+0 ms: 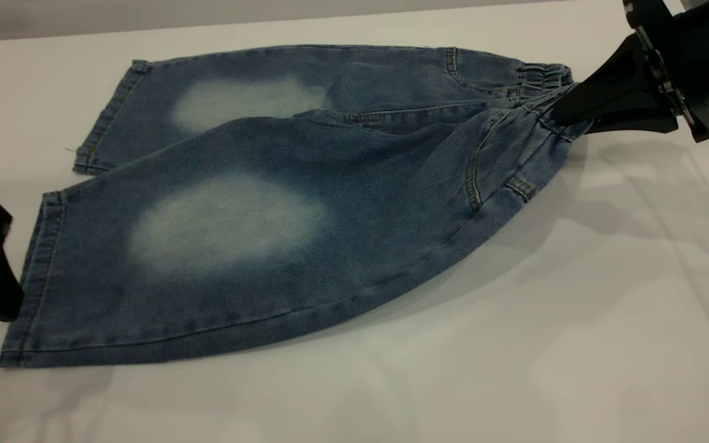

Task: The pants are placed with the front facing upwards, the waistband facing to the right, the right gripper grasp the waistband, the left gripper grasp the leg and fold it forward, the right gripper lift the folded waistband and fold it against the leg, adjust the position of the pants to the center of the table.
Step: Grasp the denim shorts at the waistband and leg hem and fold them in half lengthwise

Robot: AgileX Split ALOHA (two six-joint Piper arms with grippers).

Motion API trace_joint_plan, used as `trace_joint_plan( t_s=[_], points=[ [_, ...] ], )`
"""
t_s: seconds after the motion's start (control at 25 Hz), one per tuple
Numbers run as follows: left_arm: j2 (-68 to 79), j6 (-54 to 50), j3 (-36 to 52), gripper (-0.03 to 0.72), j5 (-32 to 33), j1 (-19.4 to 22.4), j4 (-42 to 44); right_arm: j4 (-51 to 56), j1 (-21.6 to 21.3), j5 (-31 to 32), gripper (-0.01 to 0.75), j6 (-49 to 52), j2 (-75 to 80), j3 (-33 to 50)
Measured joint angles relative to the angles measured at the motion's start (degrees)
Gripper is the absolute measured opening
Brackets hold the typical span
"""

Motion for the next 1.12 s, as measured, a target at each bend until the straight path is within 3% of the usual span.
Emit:
trace_joint_plan(
  t_s=[0.52, 1.12],
  points=[
    [15.6, 0.2, -0.2, 0.536, -12.1, 0.1, 3.0, 0.0, 0.0, 0.0, 0.037, 0.0, 0.0, 0.0],
    [19.6, 0.0, -3.6, 0.536, -12.3, 0.1, 10.7, -0.2, 0.0, 0.0, 0.037, 0.0, 0.0, 0.0]
  ],
)
